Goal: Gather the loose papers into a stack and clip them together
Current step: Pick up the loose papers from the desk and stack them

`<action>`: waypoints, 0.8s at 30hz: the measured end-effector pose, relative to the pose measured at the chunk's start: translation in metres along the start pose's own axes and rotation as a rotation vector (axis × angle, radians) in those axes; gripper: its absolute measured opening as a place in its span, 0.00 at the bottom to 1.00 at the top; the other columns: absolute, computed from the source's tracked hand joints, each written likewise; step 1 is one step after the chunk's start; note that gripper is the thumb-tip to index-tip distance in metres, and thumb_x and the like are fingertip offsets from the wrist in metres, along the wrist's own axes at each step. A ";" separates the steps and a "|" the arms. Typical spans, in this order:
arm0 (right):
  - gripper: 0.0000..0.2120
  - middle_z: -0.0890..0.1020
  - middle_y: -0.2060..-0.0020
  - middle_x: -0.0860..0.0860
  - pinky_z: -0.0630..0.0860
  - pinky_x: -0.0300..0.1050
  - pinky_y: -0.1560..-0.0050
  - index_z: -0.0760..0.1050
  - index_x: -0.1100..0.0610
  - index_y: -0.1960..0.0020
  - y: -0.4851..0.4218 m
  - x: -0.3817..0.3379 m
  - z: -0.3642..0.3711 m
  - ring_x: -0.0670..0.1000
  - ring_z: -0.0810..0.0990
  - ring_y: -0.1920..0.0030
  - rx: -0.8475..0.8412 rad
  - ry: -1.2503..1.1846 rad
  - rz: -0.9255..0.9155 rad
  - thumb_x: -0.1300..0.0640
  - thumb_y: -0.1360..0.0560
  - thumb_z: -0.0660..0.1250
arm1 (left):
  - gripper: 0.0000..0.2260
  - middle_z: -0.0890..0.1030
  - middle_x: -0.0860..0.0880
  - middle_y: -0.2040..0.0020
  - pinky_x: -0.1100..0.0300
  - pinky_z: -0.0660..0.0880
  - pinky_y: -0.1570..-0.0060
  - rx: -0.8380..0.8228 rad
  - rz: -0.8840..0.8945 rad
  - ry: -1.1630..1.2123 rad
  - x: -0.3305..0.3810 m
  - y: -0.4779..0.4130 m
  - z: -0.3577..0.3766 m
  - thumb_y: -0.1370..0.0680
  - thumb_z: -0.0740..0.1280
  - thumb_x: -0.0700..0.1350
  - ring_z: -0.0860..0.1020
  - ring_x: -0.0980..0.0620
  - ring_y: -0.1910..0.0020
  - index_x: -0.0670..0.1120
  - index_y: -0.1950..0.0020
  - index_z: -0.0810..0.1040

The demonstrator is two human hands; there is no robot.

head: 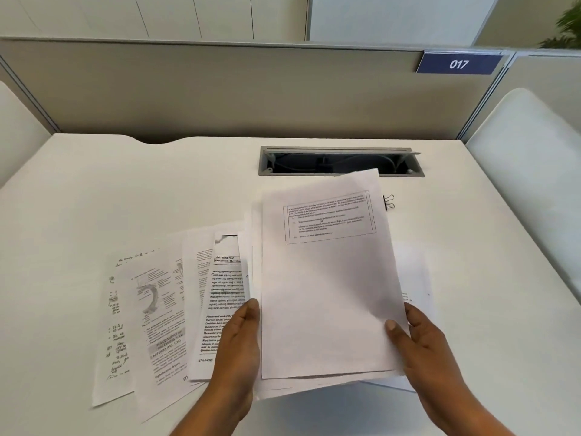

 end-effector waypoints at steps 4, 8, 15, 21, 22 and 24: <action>0.13 0.88 0.51 0.49 0.78 0.46 0.53 0.76 0.52 0.40 0.002 -0.003 0.000 0.49 0.86 0.53 -0.028 -0.014 -0.008 0.65 0.20 0.62 | 0.07 0.87 0.59 0.48 0.70 0.77 0.53 -0.091 0.072 -0.037 0.000 -0.003 0.001 0.18 0.65 0.43 0.84 0.60 0.48 0.51 0.46 0.83; 0.08 0.87 0.52 0.48 0.77 0.46 0.53 0.77 0.50 0.42 0.001 -0.008 -0.004 0.49 0.86 0.52 -0.055 0.016 0.019 0.56 0.20 0.63 | 0.09 0.87 0.61 0.51 0.69 0.79 0.58 -0.061 0.110 -0.044 0.001 -0.006 -0.002 0.18 0.65 0.40 0.85 0.63 0.54 0.51 0.46 0.83; 0.22 0.85 0.48 0.52 0.76 0.53 0.50 0.74 0.51 0.42 -0.025 0.022 -0.048 0.58 0.83 0.48 0.208 0.810 0.009 0.38 0.20 0.50 | 0.08 0.88 0.59 0.51 0.58 0.79 0.53 -0.032 0.075 0.004 0.000 -0.008 -0.009 0.18 0.65 0.42 0.85 0.62 0.55 0.49 0.45 0.83; 0.35 0.78 0.45 0.56 0.74 0.51 0.55 0.70 0.58 0.43 -0.033 0.040 -0.062 0.61 0.80 0.46 0.232 1.139 0.342 0.27 0.31 0.62 | 0.08 0.88 0.56 0.50 0.55 0.80 0.52 0.003 0.055 0.002 -0.006 -0.008 -0.020 0.18 0.65 0.42 0.85 0.54 0.51 0.49 0.47 0.84; 0.37 0.77 0.45 0.56 0.72 0.51 0.56 0.70 0.58 0.43 -0.032 0.040 -0.059 0.60 0.80 0.45 0.226 1.160 0.360 0.27 0.33 0.63 | 0.08 0.88 0.55 0.49 0.56 0.80 0.53 0.006 0.051 0.006 -0.007 -0.008 -0.021 0.18 0.65 0.42 0.86 0.55 0.52 0.49 0.48 0.84; 0.39 0.76 0.45 0.55 0.71 0.51 0.57 0.68 0.58 0.42 -0.032 0.043 -0.054 0.59 0.79 0.44 0.220 1.190 0.372 0.27 0.36 0.67 | 0.08 0.88 0.54 0.49 0.59 0.80 0.55 0.007 0.044 0.014 -0.009 -0.009 -0.024 0.18 0.65 0.42 0.86 0.56 0.53 0.49 0.47 0.84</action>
Point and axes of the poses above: each hand's wrist, its own y-axis away from the middle knuckle, its own z-axis out of the palm, x = y × z, the point moved 2 cm from there along -y, towards the middle knuckle
